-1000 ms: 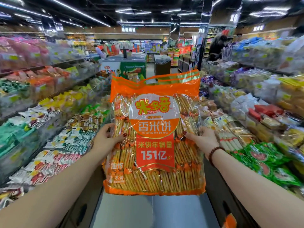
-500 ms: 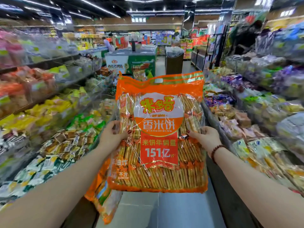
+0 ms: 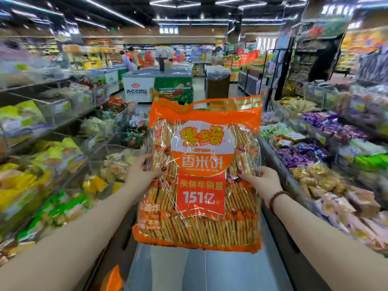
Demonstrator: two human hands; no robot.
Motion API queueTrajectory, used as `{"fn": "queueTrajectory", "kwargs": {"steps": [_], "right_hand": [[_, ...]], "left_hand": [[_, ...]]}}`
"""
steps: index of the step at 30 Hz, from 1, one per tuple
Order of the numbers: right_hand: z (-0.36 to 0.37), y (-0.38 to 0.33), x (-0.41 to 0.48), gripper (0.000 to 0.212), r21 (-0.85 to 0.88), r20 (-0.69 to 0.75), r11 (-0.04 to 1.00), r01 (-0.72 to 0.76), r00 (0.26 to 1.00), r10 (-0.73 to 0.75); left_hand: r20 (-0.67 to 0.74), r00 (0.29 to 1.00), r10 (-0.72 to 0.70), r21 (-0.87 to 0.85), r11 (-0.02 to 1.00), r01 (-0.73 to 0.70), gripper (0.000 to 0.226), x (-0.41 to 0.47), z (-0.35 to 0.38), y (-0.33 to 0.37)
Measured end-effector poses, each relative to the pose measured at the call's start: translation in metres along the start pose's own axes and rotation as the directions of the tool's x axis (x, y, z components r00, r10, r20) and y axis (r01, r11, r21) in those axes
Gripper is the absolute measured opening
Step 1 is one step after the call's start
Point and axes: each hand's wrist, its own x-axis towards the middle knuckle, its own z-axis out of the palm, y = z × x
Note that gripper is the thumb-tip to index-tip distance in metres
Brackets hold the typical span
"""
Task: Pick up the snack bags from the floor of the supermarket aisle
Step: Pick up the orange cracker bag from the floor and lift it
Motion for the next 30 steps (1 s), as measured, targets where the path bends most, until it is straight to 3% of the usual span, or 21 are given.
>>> {"fn": "queueTrajectory", "kwargs": {"steps": [11, 15, 20, 30], "right_hand": [[0.07, -0.016, 0.264, 0.026, -0.016, 0.011, 1.0, -0.001, 1.0, 0.001], [0.101, -0.023, 0.378, 0.036, 0.017, 0.052, 0.999, -0.029, 0.998, 0.029], [0.14, -0.049, 0.497, 0.023, 0.028, 0.107, 0.999, -0.035, 0.994, 0.032], [0.243, -0.062, 0.721, 0.035, -0.01, 0.114, 1.0, -0.02, 0.993, 0.021]], "left_hand": [[-0.018, 1.0, -0.015, -0.005, 1.0, 0.015, 0.064, 0.253, 0.066, 0.014], [-0.055, 0.998, -0.016, 0.025, 1.0, 0.018, 0.055, 0.353, 0.096, 0.021], [-0.096, 0.995, -0.03, 0.024, 0.999, 0.032, 0.054, 0.464, 0.113, 0.037], [-0.125, 0.992, -0.032, 0.062, 0.997, 0.04, 0.07, 0.695, 0.13, 0.036]]}}
